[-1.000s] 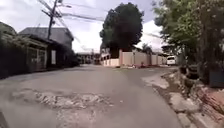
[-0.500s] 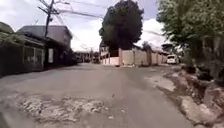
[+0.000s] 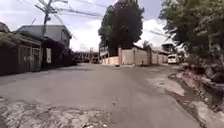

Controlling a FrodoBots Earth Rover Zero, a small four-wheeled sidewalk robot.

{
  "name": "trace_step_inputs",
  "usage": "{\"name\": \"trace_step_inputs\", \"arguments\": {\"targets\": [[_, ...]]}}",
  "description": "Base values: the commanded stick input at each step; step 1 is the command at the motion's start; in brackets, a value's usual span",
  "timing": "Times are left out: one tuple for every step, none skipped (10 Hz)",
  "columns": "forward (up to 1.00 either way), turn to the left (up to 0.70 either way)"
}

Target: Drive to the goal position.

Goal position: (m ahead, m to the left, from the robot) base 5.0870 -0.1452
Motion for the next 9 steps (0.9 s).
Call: {"name": "trace_step_inputs", "arguments": {"targets": [[0.7, 0.01], [0.7, 0.01], [0.7, 0.01], [0.7, 0.01], [0.7, 0.01], [0.7, 0.01], [0.7, 0.01], [0.7, 0.01], [0.7, 0.01]]}}
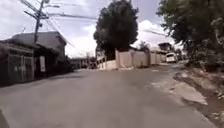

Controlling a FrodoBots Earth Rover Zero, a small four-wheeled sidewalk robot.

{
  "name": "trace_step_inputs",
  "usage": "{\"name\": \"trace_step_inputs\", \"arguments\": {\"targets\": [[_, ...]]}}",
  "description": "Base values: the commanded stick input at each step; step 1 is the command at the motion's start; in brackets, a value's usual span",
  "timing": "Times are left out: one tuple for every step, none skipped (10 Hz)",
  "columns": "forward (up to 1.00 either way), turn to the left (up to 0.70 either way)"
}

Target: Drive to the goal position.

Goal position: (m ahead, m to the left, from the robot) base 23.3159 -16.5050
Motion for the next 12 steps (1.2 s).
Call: {"name": "trace_step_inputs", "arguments": {"targets": [[0.7, 0.01], [0.7, 0.01], [0.7, 0.01], [0.7, 0.01], [0.7, 0.01], [0.7, 0.01], [0.7, 0.01], [0.7, 0.0], [0.7, -0.01], [0.7, -0.03], [0.7, -0.04], [0.7, -0.08]]}}
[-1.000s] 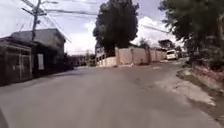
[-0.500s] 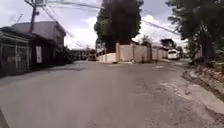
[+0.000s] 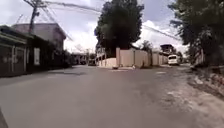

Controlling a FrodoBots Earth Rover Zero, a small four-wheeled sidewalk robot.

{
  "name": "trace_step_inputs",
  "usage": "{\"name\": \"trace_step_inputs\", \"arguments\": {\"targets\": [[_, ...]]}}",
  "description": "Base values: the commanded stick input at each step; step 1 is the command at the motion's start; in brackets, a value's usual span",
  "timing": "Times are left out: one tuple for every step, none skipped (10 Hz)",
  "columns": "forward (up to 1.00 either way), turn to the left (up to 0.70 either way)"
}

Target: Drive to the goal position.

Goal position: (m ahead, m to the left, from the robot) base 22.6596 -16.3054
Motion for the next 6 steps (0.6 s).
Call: {"name": "trace_step_inputs", "arguments": {"targets": [[0.7, -0.22], [0.7, -0.34], [0.7, -0.31], [0.7, -0.26], [0.7, 0.01], [0.7, 0.01]]}}
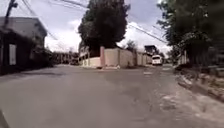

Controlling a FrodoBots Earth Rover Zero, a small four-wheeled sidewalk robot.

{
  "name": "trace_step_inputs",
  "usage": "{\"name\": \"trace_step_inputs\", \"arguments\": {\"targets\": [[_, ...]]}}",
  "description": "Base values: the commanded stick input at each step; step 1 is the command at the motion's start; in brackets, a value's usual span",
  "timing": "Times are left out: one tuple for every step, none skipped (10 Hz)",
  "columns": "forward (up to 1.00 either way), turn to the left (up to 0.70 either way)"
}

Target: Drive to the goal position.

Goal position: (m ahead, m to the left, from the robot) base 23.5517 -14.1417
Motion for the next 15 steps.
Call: {"name": "trace_step_inputs", "arguments": {"targets": [[0.7, 0.01], [0.7, 0.01], [0.7, 0.01], [0.7, 0.01], [0.7, 0.01], [0.7, 0.01], [0.7, 0.01], [0.7, 0.01], [0.7, 0.01], [0.7, 0.01], [0.7, 0.01], [0.7, 0.01], [0.7, 0.0], [0.7, -0.04], [0.7, -0.2]]}}
